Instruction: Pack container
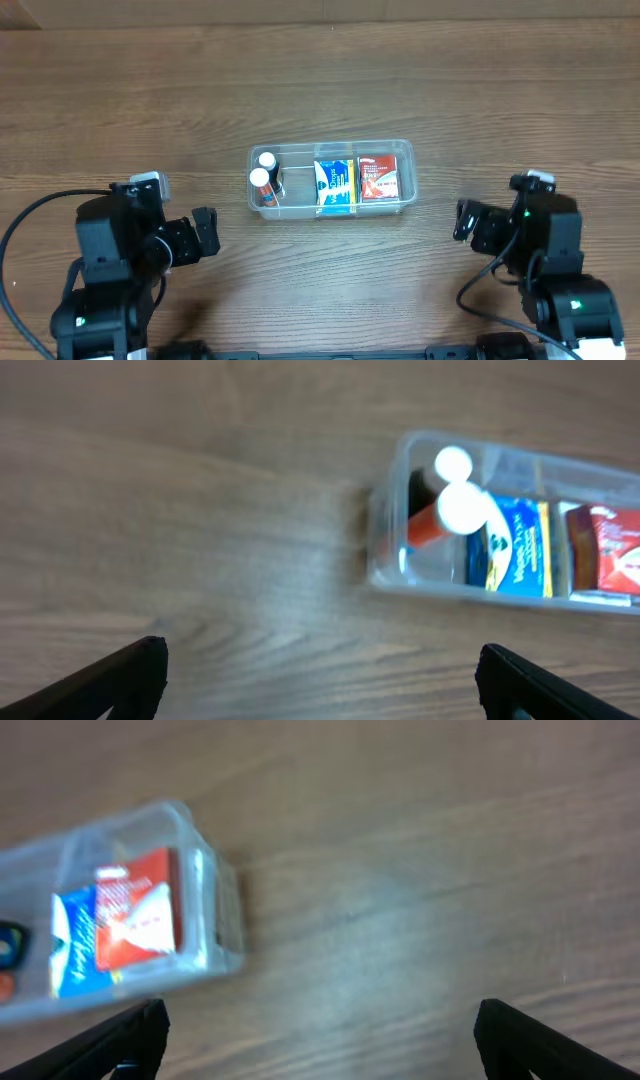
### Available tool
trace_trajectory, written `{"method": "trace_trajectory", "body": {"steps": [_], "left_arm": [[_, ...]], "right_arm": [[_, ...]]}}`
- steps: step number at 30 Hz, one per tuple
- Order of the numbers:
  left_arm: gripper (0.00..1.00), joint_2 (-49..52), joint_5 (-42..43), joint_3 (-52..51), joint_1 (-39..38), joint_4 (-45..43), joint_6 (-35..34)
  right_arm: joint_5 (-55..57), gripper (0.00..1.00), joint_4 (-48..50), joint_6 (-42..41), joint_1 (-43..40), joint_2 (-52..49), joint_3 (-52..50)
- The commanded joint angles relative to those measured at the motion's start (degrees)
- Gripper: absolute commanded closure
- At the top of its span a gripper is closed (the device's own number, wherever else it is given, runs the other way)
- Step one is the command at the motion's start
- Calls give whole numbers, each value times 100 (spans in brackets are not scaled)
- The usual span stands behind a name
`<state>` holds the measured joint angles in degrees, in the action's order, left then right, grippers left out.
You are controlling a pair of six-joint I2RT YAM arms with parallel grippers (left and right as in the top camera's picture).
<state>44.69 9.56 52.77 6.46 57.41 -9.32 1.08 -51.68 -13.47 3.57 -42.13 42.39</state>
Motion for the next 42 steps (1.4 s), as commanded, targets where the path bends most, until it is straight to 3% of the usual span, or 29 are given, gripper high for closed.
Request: {"method": "trace_trajectory", "body": {"steps": [1,7,11,15,19,23,26,29,35,42], "left_arm": [[0,166,79,-208,-15,2,-313],[0,603,79,-208,-15,0,-313],[0,925,79,-208,-15,0,-313],[0,1309,79,-208,-15,-2,-313],[0,1633,79,-208,-15,-2,-313],[0,1904,79,-208,-15,-4,-313],[0,2055,79,-208,-15,-4,-313],[0,2208,79,-208,-15,-7,-313],[0,2293,79,-208,-15,-7,-313],[0,2315,79,-208,-15,-7,-313]], "right_arm": [[74,0,-315,-2,26,0,-199],[79,0,-455,0,26,-308,-199],[789,0,-503,0,37,-199,-221],[785,0,-603,0,55,968,-282],[723,0,59,24,59,2468,-966],[457,0,1797,22,59,3650,-2330],[393,0,3300,24,59,3812,-3088],[411,0,5788,673,59,3816,-4225],[328,0,4701,754,63,3821,-4192],[330,0,4728,754,63,3792,-4190]]}}
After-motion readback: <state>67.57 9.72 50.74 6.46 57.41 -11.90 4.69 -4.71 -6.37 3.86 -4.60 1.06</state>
